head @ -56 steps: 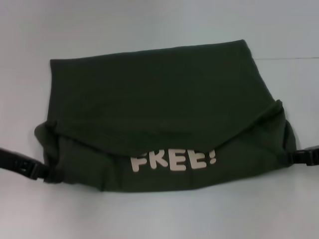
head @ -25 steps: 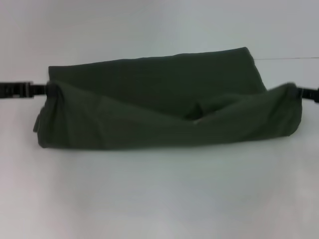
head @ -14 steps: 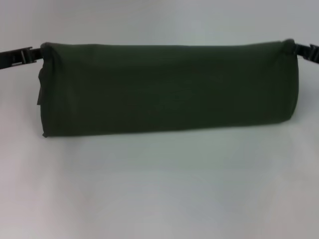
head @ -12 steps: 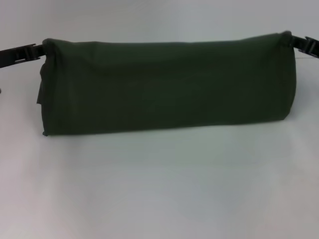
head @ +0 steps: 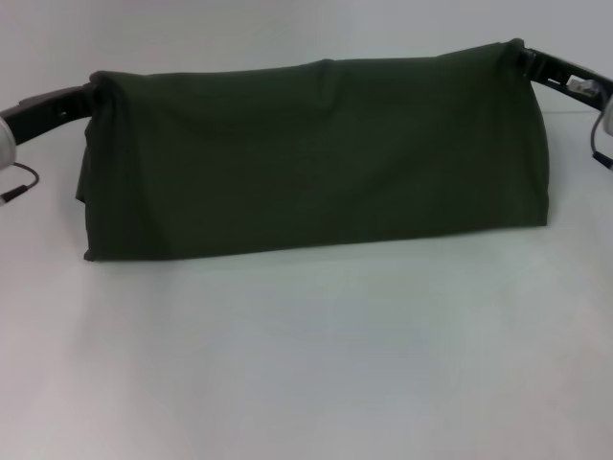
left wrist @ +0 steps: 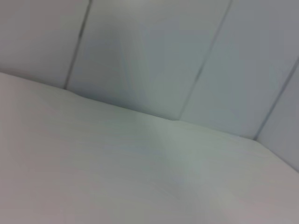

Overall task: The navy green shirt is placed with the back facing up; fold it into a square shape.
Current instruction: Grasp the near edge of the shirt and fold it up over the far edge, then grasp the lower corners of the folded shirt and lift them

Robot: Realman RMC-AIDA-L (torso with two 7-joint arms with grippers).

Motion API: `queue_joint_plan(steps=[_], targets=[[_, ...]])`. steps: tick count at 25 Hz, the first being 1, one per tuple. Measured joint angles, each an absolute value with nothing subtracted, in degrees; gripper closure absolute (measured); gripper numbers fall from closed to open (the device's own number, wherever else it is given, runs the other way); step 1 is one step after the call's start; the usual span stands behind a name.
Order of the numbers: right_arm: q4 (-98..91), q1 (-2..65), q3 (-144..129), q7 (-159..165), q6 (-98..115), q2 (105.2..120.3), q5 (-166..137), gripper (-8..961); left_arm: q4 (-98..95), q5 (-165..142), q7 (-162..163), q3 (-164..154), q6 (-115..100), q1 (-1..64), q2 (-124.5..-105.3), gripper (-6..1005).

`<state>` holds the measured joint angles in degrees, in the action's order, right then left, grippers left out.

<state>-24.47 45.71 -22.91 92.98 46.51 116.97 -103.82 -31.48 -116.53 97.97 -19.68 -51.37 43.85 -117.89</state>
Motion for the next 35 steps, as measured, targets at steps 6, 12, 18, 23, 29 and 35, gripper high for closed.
queue_joint_plan(steps=[6, 12, 18, 23, 29, 35], targets=[[-22.1, 49.0, -22.9, 84.9, 38.1, 119.29, -100.3, 910, -27.7, -109.6, 89.1, -19.7, -44.8, 44.3, -119.62, 954], [-19.2, 51.2, -22.9, 80.1, 33.2, 119.64, -97.3, 911, -24.7, -103.2, 80.3, -19.5, -40.8, 44.4, -121.07, 954], [-19.0, 51.2, -23.4, 79.4, 32.8, 119.68, -96.8, 912, -22.7, -99.5, 76.4, -19.6, -37.7, 44.8, -121.60, 954], [-18.9, 50.7, -23.5, 79.4, 32.5, 119.46, -95.0, 818, -22.1, -96.6, 76.3, -19.2, -36.0, 44.8, -121.68, 954], [-19.0, 49.9, -23.6, 79.6, 32.3, 118.82, -94.6, 580, -22.1, -94.4, 76.3, -19.4, -35.9, 44.4, -121.41, 801], [-19.6, 47.5, -23.6, 82.1, 36.1, 117.49, -94.6, 358, -22.2, -94.9, 79.3, -21.0, -38.6, 43.2, -120.11, 577]])
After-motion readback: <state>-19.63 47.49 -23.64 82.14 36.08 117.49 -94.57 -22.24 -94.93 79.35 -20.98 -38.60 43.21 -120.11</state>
